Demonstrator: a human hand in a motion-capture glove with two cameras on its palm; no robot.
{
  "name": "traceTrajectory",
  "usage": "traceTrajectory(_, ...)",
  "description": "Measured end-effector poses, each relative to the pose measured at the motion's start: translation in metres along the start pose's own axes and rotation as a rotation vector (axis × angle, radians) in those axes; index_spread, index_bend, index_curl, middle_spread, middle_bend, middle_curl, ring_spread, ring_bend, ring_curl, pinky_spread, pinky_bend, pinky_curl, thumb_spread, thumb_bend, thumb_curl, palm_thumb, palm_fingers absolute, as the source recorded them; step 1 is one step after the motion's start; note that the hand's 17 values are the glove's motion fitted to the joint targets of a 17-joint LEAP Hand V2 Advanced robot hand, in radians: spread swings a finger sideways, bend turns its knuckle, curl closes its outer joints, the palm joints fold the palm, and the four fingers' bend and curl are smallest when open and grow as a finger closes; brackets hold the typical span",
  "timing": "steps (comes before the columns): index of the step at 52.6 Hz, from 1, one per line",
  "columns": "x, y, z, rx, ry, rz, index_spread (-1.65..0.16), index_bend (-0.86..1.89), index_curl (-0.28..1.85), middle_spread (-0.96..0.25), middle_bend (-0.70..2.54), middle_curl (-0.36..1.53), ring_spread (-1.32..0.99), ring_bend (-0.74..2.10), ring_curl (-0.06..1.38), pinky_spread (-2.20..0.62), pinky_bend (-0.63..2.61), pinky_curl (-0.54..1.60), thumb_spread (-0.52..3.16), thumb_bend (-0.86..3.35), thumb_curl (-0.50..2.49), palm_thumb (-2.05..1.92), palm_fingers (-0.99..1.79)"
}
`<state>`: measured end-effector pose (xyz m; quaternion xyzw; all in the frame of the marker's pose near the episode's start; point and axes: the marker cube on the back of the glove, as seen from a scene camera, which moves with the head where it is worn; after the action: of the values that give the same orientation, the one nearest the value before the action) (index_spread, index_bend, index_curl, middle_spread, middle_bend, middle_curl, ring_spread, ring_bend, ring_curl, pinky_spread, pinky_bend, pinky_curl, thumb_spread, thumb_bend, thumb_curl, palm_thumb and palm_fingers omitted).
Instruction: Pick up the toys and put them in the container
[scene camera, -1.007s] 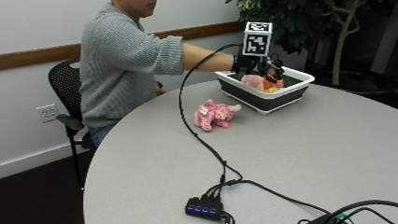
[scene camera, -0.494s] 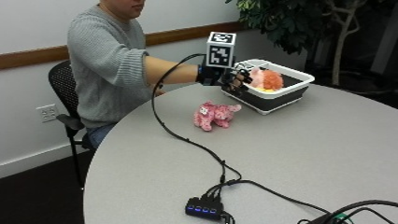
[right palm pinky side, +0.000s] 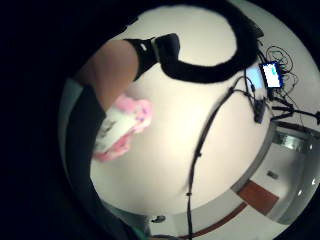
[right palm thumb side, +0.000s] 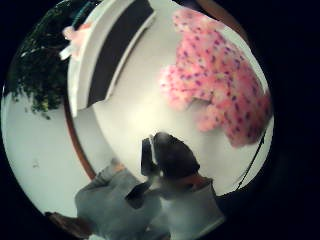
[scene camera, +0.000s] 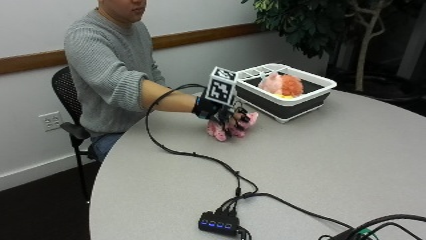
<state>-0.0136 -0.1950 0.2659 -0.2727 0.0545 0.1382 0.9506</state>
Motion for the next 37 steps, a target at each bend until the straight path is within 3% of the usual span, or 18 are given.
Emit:
traceTrajectory(6, -0.009, -0.009, 0.043, -0.016, 0.008, -0.008, -0.36, 0.05, 0.3, -0.15, 0.14, 0.33, -0.1, 0.58, 0.25, 0.04, 1.14, 0.4, 1.27, 0.0, 0.32, 0.04, -0.08)
traceTrajectory(20, -0.019, -0.009, 0.039, 0.116, 0.025, -0.006, -0.34, 0.03, 0.15, -0.08, 0.21, 0.34, -0.12, 0.89, 0.33, 0.02, 1.27, 0.42, 1.31, 0.0, 0.34, 0.14, -0.07)
traceTrajectory(26, -0.021, -0.012, 0.028, 0.238, -0.068, 0.037, -0.36, 0.0, 0.06, -0.13, 0.35, 0.38, -0.29, 1.32, 0.41, -0.26, 1.36, 0.39, 1.39, 0.09, 0.39, 0.31, 0.56)
traceTrajectory(30, -0.015, -0.014, -0.005, 0.295, -0.082, 0.036, -0.37, 0.11, 0.06, -0.17, 0.41, 0.41, -0.32, 1.41, 0.46, -0.32, 1.41, 0.41, 1.34, 0.16, 0.45, 0.48, 0.78)
traceTrajectory(37, 0.022, -0.008, -0.141, 0.48, -0.157, 0.083, -0.39, 0.2, 0.1, -0.21, 0.58, 0.5, -0.33, 1.44, 0.51, -0.37, 1.31, 0.43, 1.15, 0.17, 0.55, 0.6, 1.0)
